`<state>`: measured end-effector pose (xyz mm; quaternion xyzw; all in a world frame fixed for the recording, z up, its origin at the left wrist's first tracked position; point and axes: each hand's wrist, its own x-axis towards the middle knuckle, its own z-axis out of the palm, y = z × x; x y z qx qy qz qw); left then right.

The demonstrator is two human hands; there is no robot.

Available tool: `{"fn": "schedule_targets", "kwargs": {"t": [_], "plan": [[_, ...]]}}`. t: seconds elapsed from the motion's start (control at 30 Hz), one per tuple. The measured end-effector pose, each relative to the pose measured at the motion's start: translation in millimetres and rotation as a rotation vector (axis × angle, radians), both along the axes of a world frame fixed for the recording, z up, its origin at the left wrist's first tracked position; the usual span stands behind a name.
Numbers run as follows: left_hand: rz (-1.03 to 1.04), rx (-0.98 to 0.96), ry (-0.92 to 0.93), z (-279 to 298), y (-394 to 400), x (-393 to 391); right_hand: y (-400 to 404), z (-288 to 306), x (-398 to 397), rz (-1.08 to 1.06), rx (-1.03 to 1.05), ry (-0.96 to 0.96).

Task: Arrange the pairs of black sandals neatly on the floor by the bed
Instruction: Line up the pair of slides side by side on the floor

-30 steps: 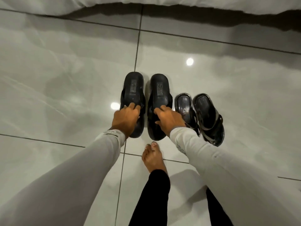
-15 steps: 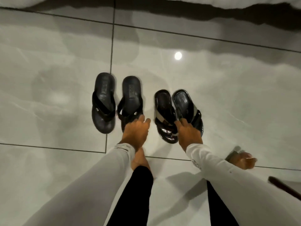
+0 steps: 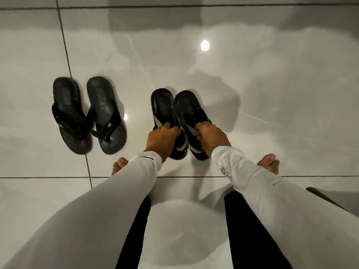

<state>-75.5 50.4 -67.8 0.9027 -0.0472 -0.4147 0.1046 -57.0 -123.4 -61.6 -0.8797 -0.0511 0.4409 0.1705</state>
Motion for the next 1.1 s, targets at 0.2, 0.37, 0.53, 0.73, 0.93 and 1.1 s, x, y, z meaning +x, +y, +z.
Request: {"fn": "schedule_targets", "kwargs": {"t": [0.2, 0.37, 0.53, 0.73, 0.93, 1.1], "plan": [[-0.127, -0.037, -0.040, 19, -89, 18, -93, 21, 5, -0.156, -0.075, -0.028], [-0.121, -0.055, -0.086, 12, -167, 35, -158, 17, 24, -0.154, -0.112, -0.024], [-0.055, -0.050, -0.121, 3, -217, 47, -193, 2, 36, -0.079, -0.112, -0.030], [0.095, -0.058, -0.091, 18, -233, 46, -214, 9, 42, -0.023, -0.068, -0.006], [0.224, -0.052, -0.029, 44, -213, 27, -226, 31, 27, 0.011, -0.224, -0.085], [0.005, 0.159, 0.056, 8, -190, 45, -216, -2, 41, 0.137, -0.314, -0.110]]}}
